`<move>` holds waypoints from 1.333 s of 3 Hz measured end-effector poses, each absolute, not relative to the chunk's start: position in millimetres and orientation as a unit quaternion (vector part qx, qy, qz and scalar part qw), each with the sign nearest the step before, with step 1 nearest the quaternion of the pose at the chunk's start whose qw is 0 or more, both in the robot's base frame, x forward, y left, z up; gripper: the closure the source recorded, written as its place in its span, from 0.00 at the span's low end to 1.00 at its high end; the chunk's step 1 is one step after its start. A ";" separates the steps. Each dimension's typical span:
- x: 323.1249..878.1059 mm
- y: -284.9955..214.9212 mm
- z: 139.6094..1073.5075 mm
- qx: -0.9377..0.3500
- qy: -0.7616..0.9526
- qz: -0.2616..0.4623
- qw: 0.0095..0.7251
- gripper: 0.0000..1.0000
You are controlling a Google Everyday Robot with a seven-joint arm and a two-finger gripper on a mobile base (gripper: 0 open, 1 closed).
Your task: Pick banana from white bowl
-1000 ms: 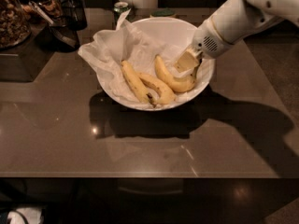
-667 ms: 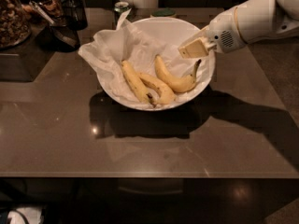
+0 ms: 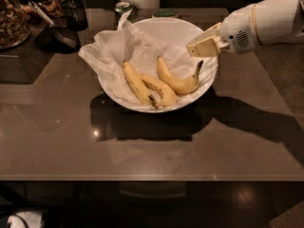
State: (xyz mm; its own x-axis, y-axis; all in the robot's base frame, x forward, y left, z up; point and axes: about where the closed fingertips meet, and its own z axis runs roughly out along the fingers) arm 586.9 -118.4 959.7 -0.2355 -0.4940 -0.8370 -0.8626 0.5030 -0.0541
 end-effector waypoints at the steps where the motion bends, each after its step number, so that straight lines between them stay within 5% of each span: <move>1: 586.9 -118.4 959.7 -0.449 0.755 0.217 0.425 0.59; 3: 586.9 -118.3 959.7 -0.449 0.755 0.217 0.425 0.13; 4: 586.9 -118.2 959.7 -0.449 0.755 0.217 0.425 0.00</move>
Offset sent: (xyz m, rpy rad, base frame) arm 0.0000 0.0000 0.0000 0.0000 0.0000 0.0001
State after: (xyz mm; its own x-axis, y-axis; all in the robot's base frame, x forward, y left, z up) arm 586.9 -118.2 959.7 -0.2354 -0.4941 -0.8369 -0.8627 0.5027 -0.0541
